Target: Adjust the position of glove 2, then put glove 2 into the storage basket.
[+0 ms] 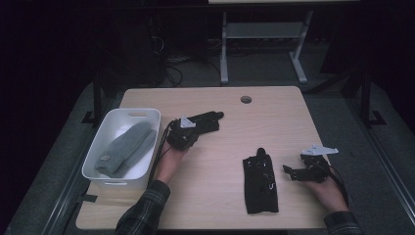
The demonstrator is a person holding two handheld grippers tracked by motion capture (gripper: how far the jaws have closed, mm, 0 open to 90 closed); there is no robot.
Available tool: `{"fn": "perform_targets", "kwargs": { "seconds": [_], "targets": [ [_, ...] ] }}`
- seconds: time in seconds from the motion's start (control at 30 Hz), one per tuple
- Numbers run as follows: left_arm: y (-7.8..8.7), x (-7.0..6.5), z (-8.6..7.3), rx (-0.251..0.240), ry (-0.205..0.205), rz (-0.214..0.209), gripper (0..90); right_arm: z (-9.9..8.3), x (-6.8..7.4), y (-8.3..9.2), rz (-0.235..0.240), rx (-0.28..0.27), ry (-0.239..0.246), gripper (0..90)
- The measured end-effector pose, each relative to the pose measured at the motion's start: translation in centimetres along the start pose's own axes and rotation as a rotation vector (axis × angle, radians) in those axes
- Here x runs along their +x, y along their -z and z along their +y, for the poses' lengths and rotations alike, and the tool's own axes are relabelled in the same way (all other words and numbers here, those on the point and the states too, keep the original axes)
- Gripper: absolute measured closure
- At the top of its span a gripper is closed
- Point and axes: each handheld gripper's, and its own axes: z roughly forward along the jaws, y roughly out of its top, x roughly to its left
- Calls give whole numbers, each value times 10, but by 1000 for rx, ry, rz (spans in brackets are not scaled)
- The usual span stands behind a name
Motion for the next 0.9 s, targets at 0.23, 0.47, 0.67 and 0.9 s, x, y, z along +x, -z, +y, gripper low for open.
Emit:
{"fn": "perform_targets", "kwargs": {
  "seconds": [0.23,0.47,0.67,0.9],
  "targets": [
    [-18,22,15,11,27,54,895,0,0,0,1,0,1,133],
    [-39,34,16,78,33,79,894,0,0,0,2,0,-1,131],
    [-48,30,10,93,49,40,896,0,0,0,2,0,0,131],
    [-44,14,5,68,43,-43,896,0,0,0,2,1,0,130]
  ]
}}
